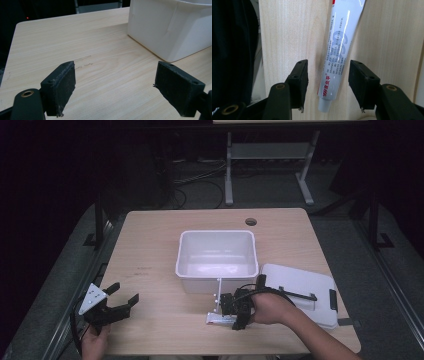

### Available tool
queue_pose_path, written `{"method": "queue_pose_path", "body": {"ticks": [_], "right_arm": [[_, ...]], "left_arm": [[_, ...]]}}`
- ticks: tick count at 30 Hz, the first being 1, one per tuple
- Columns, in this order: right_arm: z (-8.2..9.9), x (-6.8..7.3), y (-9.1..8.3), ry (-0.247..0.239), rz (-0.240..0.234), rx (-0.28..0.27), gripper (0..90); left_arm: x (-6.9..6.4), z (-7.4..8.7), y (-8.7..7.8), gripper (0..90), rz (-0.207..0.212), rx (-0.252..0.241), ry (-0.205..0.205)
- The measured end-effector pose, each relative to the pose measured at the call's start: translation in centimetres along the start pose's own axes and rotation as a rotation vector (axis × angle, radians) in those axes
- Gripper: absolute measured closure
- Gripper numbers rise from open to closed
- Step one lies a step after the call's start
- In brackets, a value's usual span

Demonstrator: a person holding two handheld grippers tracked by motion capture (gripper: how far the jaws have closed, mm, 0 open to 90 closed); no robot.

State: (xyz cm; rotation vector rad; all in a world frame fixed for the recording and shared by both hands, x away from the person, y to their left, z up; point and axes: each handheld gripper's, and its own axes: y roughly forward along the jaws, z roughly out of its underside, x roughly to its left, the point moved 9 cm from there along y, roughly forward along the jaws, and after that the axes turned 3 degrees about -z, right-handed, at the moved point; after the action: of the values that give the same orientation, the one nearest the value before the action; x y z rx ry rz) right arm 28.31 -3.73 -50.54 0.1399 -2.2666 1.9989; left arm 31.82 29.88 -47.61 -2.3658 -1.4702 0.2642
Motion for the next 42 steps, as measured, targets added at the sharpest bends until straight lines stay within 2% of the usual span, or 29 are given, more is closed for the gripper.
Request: {"method": "queue_pose_path", "body": {"ticks": [16, 26, 42], "right_arm": [[-0.3, -0.3, 1.0, -0.017, 0.005, 0.044, 51.7], [-0.3, -0.6, 1.3, -0.023, 0.011, 0.056, 59.0], [-0.3, -0.6, 1.5, -0.026, 0.013, 0.06, 63.7]], "left_arm": [[0.0, 0.0, 0.1, 16.3, 0.001, 0.004, 0.004], [0.0, 0.0, 0.0, 16.3, -0.001, 0.0, 0.001], [0.1, 0.0, -0.1, 16.3, -0.002, -0.003, -0.001]]}}
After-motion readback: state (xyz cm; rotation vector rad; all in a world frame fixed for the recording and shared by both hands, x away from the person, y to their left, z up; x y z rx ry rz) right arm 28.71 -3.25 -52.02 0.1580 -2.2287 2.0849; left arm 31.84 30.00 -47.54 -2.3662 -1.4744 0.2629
